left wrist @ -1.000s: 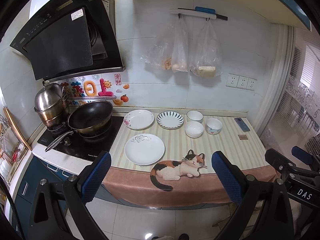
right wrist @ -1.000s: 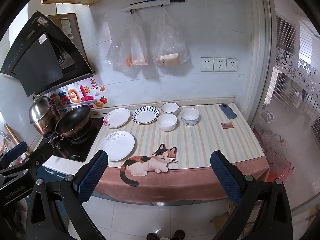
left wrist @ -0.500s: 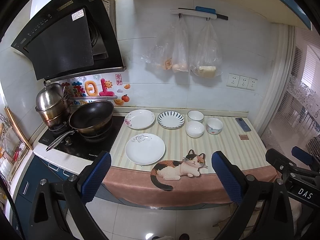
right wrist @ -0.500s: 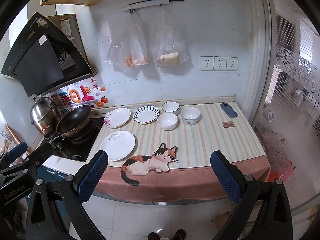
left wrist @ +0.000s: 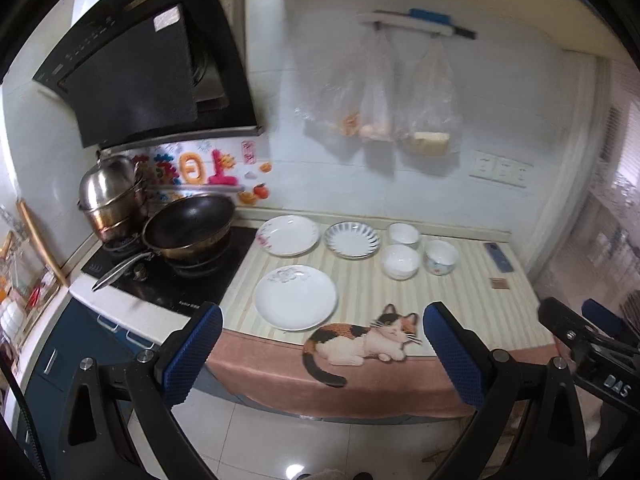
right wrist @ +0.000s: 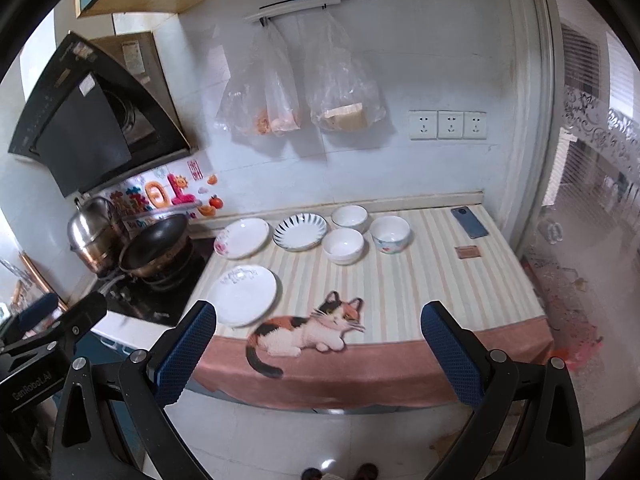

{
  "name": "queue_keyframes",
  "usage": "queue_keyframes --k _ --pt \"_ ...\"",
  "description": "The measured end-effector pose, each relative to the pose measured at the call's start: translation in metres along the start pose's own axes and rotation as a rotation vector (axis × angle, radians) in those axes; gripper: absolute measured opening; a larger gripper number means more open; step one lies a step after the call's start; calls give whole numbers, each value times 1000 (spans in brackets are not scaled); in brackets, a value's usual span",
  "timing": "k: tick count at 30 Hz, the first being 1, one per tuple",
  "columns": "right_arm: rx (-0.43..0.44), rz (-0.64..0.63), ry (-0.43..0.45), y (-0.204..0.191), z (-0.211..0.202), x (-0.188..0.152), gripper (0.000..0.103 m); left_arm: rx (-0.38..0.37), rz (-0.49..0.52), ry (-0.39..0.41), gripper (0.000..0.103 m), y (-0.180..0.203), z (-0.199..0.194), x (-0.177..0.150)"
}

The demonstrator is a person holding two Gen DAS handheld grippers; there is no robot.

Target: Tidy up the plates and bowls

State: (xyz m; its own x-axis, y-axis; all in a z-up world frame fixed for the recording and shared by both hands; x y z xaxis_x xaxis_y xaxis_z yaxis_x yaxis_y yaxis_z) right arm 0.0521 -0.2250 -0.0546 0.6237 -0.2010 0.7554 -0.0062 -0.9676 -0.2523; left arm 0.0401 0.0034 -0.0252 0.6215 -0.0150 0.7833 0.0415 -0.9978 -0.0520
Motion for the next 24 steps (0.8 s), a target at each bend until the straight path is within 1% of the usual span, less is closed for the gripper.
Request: queue_keyframes --k 2,4,5,7,9,11,15,16,18,19,20,21,23,24 --pt "38 -4 -19 0 18 -1 103 52 -13 -12 103 -8 21 -2" --pt "76 -1 -73 -1 46 -4 103 94 -25 -35 103 -19 45 -4" --pt "95 3 -117 -4 68 -7 103 114 -31 -57 103 -26 59 -6" --pt "120 13 -192 -8 103 -9 103 122 -49 -114 103 -44 96 -7" --pt "148 41 -273 -12 147 -12 103 131 -57 -171 103 -59 133 -8" --pt "162 64 -326 -17 188 -16 103 124 -67 -227 103 -74 174 -8" --pt "141 80 -418 -31 288 -24 103 63 -69 -352 103 -101 262 -12" --pt "138 88 -440 -33 312 -27 103 30 -70 -396 102 -108 290 -14" --pt "130 121 -495 -37 367 -32 103 -12 -77 -464 102 -119 337 -17" --pt "131 134 -512 -38 389 -35 103 -26 -74 -493 99 -123 357 -19" --pt "126 155 -544 -40 418 -39 102 -45 -69 -525 94 -128 378 -22" --pt "129 171 -567 -42 436 -43 102 -61 -57 -556 90 -132 402 -25" --pt "137 199 -600 -46 474 -49 98 -81 -40 -596 88 -137 432 -29" --pt "134 204 -621 -49 494 -52 94 -96 -31 -617 83 -139 450 -32"
Point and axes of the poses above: each gripper's, at about its wrist camera, not at the fingertips, and z roughly the way its jaws point, y to its right, x to its top, the point moved 1 cm from there along z, roughly the way its jaws point, and after that the axes turned 5 degrees about z, right-handed, at the moved point
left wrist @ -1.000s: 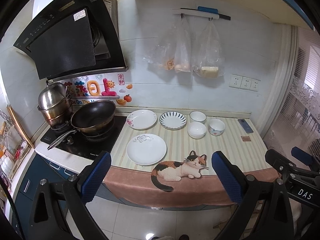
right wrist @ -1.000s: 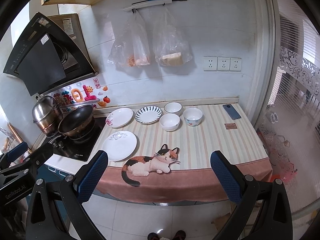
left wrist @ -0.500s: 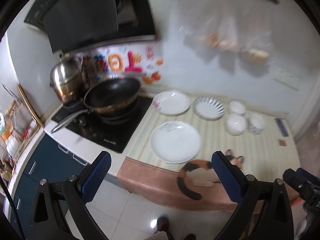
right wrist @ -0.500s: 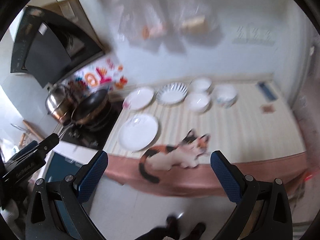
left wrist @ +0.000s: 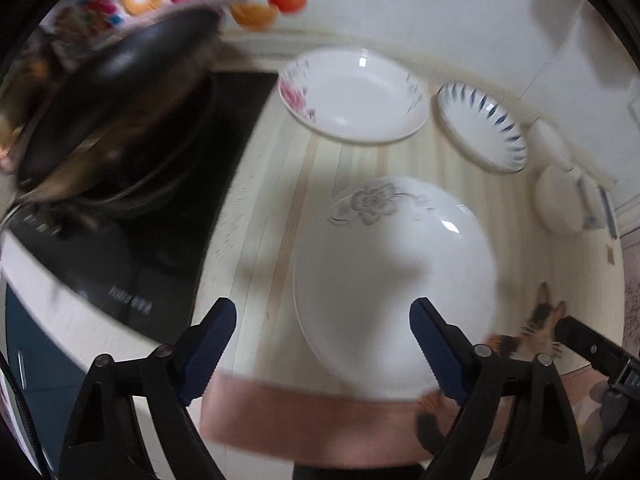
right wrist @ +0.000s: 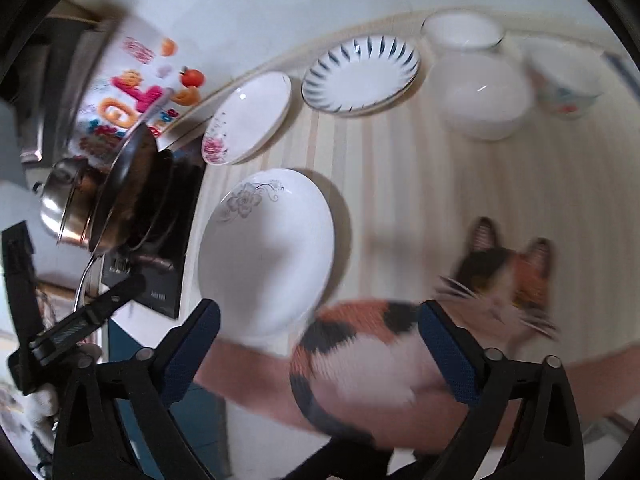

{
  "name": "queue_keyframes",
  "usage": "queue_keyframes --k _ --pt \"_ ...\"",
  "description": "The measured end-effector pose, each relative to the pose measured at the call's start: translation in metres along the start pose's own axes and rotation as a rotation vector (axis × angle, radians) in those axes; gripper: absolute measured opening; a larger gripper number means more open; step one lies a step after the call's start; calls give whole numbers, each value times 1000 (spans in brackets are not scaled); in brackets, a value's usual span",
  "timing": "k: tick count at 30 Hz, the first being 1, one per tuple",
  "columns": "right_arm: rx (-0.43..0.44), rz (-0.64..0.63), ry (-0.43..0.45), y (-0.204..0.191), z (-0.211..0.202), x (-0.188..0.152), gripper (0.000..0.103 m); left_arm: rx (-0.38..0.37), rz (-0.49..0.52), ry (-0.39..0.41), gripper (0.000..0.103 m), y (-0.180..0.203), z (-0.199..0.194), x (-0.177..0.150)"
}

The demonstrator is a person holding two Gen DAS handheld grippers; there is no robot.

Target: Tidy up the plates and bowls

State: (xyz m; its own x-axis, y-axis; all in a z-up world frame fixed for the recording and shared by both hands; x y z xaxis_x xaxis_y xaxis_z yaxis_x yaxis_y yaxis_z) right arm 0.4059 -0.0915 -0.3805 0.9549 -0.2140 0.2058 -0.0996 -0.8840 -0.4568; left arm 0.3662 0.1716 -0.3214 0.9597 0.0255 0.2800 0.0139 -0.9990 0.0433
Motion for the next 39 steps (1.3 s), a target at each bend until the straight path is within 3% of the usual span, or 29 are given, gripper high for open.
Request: queue_keyframes --k 3,5,7,9,13,16,26,33,39 --pt "14 23 -52 -2 43 15 77 -50 14 -78 69 -9 38 14" --pt "16 38 -76 -4 65 24 70 -82 26 -125 57 -13 59 17" --pt "20 63 -112 -4 84 28 57 -102 39 -145 54 -12 71 18" --pt "41 82 -135 -3 98 30 46 -119 48 -164 42 -12 81 21" --pt "30 90 -164 0 114 27 25 -117 59 -168 40 -9 87 17" --pt "23 76 -155 1 116 24 19 -117 38 -149 39 -11 84 14" --pt "38 -16 -133 5 91 26 19 -105 -40 -101 37 7 60 -2" --pt "67 -36 -104 22 55 33 19 -104 -29 -68 37 37 38 -2" --pt "76 -35 -74 56 16 33 19 -117 10 -48 37 84 31 0"
Point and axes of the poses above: each gripper's, at about its wrist camera, not at the fingertips, and z roughly the way its jaws point, y to its right, x to its top, the point moved 1 cm from there along z, roughly the way its jaws point, and after that the axes turned 5 degrees about z, right-handed, at the moved point
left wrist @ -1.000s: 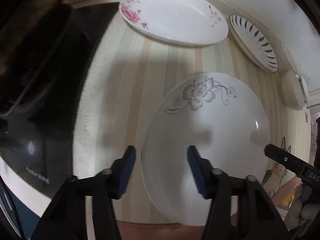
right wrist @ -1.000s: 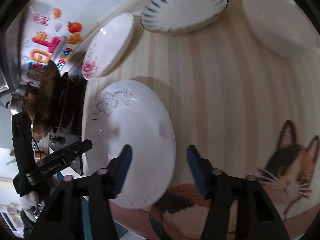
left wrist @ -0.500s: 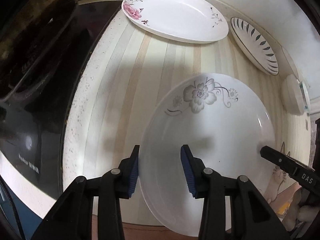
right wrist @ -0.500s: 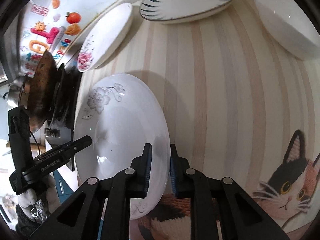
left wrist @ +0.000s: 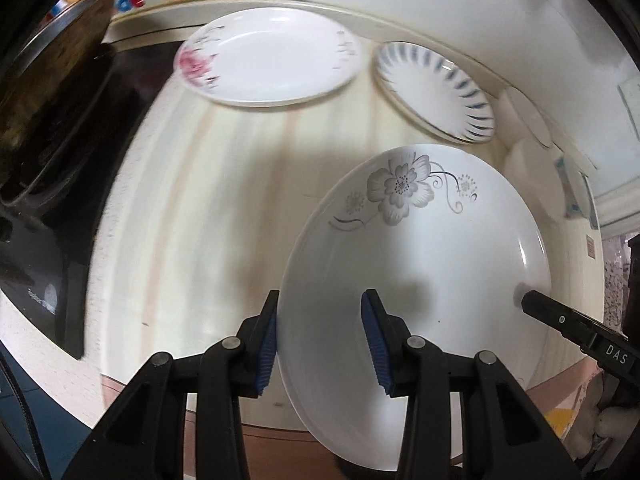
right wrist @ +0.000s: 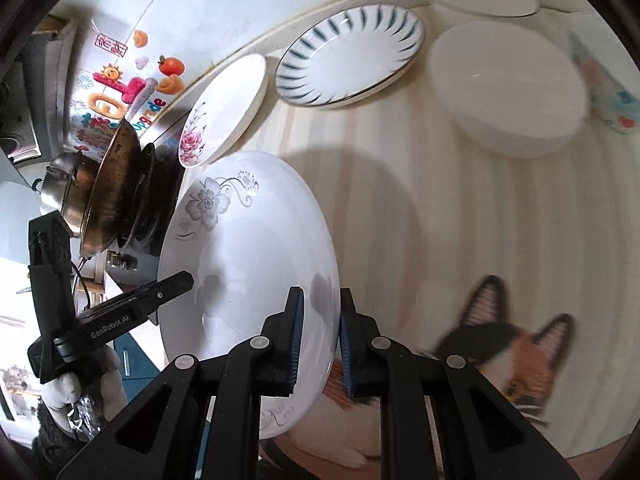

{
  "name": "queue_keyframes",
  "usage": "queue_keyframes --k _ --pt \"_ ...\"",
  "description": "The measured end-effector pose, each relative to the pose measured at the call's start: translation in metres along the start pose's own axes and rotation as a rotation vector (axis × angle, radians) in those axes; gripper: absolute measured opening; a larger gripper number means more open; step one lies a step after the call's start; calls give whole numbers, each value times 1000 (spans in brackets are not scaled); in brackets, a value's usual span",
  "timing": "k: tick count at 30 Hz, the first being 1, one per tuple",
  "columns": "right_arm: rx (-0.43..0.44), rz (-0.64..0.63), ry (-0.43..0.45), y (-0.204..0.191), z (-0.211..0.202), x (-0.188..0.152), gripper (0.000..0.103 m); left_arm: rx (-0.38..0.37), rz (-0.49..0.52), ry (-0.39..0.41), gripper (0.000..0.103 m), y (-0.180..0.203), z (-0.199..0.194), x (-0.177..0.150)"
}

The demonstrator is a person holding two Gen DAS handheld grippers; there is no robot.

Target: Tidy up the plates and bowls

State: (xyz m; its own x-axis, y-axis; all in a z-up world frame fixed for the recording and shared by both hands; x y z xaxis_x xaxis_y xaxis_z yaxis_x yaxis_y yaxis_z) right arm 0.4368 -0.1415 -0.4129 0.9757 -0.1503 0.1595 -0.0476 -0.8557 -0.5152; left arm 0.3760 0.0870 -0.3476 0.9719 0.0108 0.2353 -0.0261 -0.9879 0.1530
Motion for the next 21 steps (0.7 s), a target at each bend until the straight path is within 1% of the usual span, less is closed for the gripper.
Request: queue_keyframes --k 5,9,15,21 --pt "-5 26 25 39 -32 -5 19 -16 45 -9 37 40 10 -4" --pt "-21 54 34 71 -45 -13 19 -25 67 -33 37 64 27 -5" --pt "-46 97 22 110 -43 -20 19 -17 110 -66 37 92 50 -9" --pt "-52 120 20 132 -37 -26 19 7 122 -81 37 102 65 -4"
Point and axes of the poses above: each gripper's, at about its wrist camera, not at the fingertips, and z roughly the way its jaws point, y to its right, x to its top, the point moved 1 cm from there along z, roughly the way its jaws point, and after that the axes turned 5 degrees about z, right-handed, at the moved point
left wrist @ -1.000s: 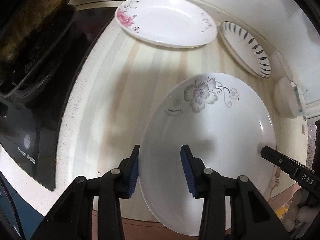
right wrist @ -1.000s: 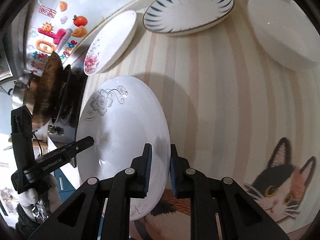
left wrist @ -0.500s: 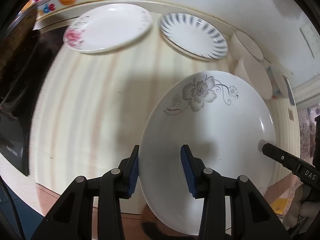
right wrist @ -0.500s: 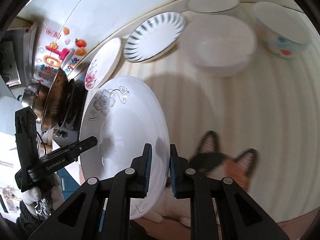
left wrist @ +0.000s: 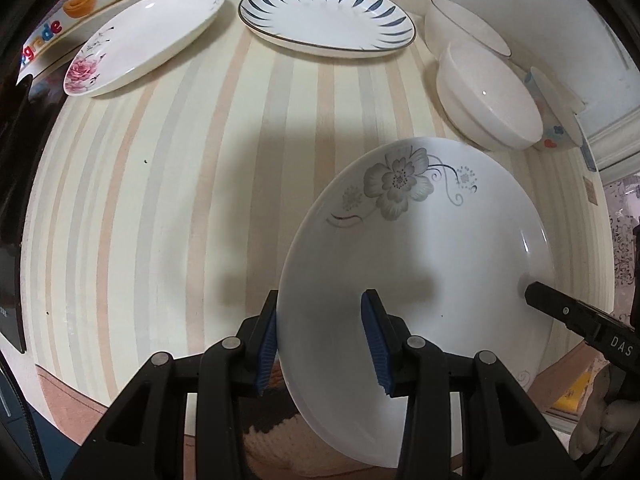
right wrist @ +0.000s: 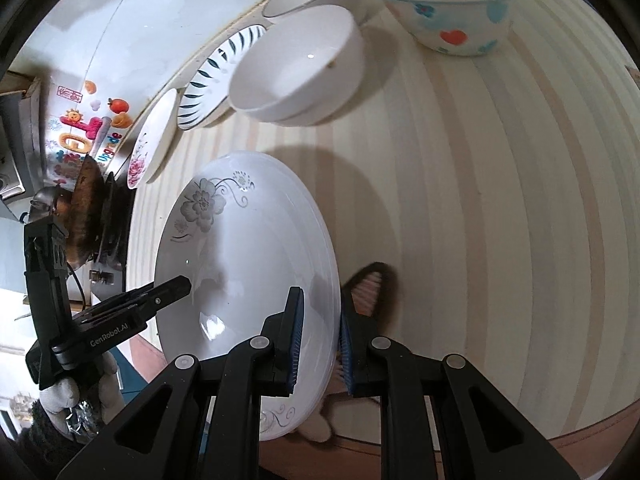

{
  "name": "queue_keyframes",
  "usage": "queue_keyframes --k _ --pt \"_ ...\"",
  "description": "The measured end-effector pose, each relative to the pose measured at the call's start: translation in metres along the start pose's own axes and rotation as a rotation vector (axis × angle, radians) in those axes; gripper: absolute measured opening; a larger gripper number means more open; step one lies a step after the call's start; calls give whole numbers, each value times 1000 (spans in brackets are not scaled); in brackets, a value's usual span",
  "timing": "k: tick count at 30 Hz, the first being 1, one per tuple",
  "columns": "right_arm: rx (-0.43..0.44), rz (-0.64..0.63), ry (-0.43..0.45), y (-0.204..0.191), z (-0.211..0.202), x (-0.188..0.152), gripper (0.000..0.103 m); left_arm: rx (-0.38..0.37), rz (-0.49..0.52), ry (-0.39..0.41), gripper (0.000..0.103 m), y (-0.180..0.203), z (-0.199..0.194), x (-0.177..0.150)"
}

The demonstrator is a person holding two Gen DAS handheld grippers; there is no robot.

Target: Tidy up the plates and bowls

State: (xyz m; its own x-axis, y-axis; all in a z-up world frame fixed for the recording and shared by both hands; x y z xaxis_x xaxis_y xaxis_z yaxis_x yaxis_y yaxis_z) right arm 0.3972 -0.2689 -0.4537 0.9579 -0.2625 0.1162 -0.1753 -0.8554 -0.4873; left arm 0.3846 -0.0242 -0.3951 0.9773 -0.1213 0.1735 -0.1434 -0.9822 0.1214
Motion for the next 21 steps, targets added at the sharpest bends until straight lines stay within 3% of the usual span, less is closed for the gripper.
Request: queue_keyframes --k 12,18,21 --pt "16 10 -60 8 6 3 19 43 20 -7 37 9 1 16" --pt "15 -12 -33 2 -28 16 20 63 -2 89 38 6 -55 29" --pt "43 -40 -8 -13 -49 24 26 77 -49 171 39 -7 -96 45"
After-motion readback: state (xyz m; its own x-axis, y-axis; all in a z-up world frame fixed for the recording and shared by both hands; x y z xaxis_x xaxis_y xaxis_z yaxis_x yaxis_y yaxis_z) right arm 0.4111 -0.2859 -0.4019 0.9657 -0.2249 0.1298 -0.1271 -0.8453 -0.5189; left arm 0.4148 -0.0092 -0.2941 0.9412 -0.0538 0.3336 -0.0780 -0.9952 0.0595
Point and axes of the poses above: each gripper's, at about its wrist camera, not at the fingertips, and z roughly the way its jaws point, y to its right, x to its top, the point moved 1 cm from there along z, roughly the way its jaws point, and after that the axes turned 5 degrees about z, right-handed, at the moved point
